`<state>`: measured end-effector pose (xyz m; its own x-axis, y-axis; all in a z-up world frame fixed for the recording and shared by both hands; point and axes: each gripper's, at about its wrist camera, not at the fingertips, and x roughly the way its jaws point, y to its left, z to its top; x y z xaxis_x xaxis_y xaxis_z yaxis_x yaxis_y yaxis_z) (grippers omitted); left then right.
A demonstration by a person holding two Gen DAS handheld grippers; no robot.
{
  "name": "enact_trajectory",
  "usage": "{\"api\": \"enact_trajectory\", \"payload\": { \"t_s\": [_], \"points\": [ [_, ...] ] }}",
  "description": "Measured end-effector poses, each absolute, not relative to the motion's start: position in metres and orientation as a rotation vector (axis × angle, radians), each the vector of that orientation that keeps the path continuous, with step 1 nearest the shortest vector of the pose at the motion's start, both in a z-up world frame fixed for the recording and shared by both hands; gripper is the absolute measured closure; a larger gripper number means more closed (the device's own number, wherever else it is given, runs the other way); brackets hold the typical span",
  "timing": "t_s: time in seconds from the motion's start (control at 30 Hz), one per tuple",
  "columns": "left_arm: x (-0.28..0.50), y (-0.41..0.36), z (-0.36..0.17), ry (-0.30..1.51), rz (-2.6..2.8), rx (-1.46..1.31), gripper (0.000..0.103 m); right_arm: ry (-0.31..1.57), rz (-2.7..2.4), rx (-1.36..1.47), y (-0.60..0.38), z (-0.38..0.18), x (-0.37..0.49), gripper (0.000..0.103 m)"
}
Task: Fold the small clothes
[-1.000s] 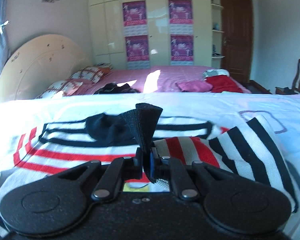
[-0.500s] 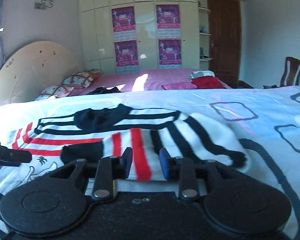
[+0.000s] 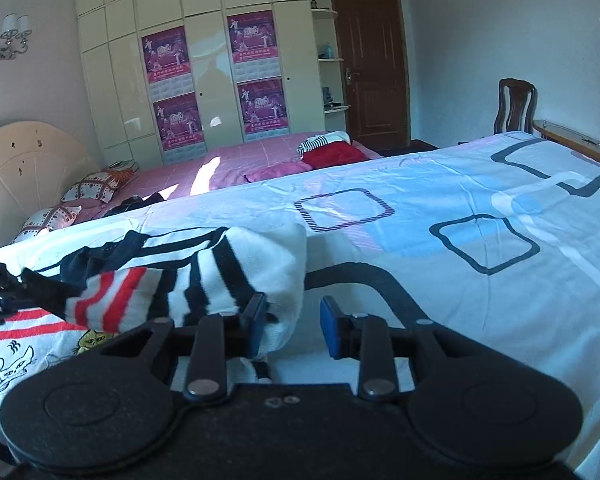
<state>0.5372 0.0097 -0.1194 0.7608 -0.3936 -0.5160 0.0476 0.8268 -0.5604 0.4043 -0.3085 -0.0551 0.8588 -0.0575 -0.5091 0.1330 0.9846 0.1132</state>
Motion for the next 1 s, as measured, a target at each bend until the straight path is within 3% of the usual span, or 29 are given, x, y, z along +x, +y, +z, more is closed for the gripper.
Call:
{"api": "enact_trajectory", "payload": {
  "t_s": [0.17, 0.33, 0.43, 0.57, 0.77, 1.0],
  "points": [
    [0.527, 0.051, -0.096, 0.606, -0.198, -0.481, 0.094, 0.54, -0.09, 0.181, -0.31, -0.058, 0.418, 0.073],
    [0.516, 0.086, -0.125, 0.7, -0.141, -0.423, 0.094, 0.582, -0.02, 0.171, -0.288, -0.073, 0.436, 0.073],
    [0.514, 0.09, -0.141, 0.732, -0.134, -0.42, 0.094, 0.706, -0.008, 0.097, -0.27, -0.097, 0.452, 0.074],
    [0.506, 0.095, -0.142, 0.656, -0.12, -0.465, 0.093, 0.704, -0.013, 0.071, -0.266, -0.1, 0.451, 0.074],
    [0.511, 0.096, -0.158, 0.714, -0.119, -0.429, 0.093, 0.616, 0.012, 0.054, -0.269, -0.079, 0.46, 0.071],
    [0.508, 0.098, -0.162, 0.704, -0.109, -0.469, 0.094, 0.592, -0.006, 0.12, -0.288, -0.078, 0.551, 0.068]
  ]
}}
